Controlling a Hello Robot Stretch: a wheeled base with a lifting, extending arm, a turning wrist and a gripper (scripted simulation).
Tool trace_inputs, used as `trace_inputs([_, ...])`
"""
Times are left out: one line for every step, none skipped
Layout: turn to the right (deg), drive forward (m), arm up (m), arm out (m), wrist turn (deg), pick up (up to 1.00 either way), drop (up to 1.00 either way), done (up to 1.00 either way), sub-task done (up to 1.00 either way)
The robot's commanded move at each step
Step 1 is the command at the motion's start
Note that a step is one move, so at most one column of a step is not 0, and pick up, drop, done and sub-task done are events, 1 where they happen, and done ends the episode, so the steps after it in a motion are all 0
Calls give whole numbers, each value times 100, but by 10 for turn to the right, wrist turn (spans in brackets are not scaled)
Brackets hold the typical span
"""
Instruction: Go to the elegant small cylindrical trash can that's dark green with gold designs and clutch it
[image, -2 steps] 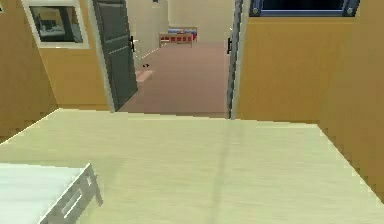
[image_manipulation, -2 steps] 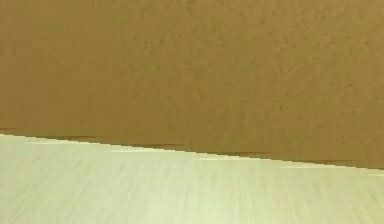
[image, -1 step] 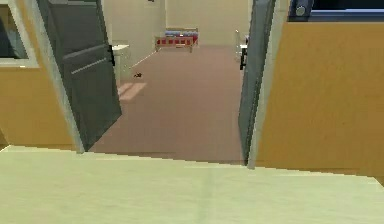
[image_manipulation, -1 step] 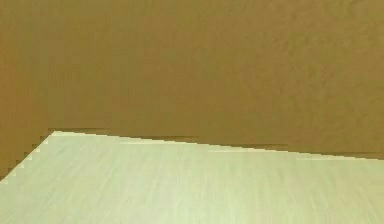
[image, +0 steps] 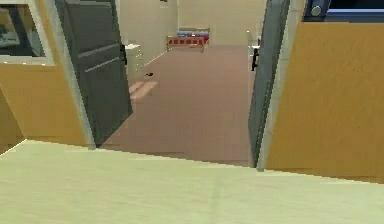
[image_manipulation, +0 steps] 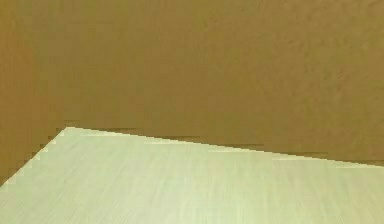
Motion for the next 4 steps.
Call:
trace_inputs([0,100,0,0,0,0,0,0,0])
trace_inputs([-30,0,0,0,0,0,0,0,0])
trace_inputs([0,35,0,0,0,0,0,0,0])
trace_inputs([120,0,0,0,0,0,0,0,0])
